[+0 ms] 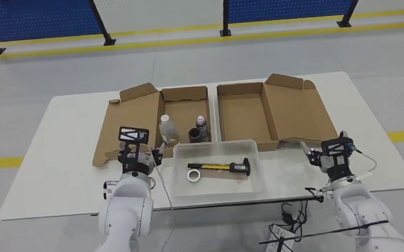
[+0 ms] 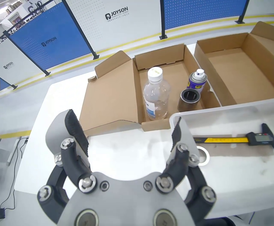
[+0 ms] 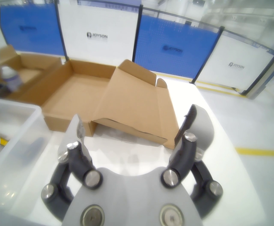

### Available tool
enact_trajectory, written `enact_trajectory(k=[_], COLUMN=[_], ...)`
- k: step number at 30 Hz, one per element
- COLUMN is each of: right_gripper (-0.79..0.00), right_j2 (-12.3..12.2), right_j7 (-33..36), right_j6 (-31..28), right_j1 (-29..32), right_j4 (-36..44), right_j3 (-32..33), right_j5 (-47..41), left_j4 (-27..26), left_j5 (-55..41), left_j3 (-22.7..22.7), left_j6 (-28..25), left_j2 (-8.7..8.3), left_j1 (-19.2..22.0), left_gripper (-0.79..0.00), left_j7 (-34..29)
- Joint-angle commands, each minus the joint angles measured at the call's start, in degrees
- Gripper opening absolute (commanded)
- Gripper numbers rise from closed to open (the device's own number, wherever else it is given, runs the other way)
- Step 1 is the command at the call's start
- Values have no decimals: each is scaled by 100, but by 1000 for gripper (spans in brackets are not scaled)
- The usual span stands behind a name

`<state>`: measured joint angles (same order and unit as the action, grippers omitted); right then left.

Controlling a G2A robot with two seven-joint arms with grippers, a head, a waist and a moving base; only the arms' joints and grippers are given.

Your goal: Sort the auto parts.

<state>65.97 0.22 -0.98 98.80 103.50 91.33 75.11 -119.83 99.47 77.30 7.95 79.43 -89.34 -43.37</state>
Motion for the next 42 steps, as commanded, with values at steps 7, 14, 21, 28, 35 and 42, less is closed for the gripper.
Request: enact_trajectory(k=[7, 14, 21, 28, 35, 42], right_gripper=[0, 0, 0, 0, 0, 0], right_j2=[-12, -32, -82, -65, 10, 158], right_j7=[180, 813, 1678, 2079, 2421, 2888], right_j6=[-789, -1204, -2047, -2064, -1681, -946], right_j1=[204, 486, 702, 579, 131, -548], right_j4=[564, 1392, 2060, 2025, 1878, 1416], right_j3=[-130, -270, -499, -950, -1737, -2564], right_j5=[-56, 116, 197, 158, 351, 398], left_j4=[1, 1, 36, -190, -435, -522], left_j5=[0, 0, -23, -145, -187, -183], left_j3=[-1, -1, 44, 477, 931, 1290], left_j6=[3, 3, -80, -365, -768, -972], left_j2=[0, 0, -8, -56, -113, -149], left_j1=[-1, -1, -49, -409, -730, -793], left_gripper=[0, 0, 0, 0, 0, 0], left_j7=[1, 1, 126, 309, 336, 351])
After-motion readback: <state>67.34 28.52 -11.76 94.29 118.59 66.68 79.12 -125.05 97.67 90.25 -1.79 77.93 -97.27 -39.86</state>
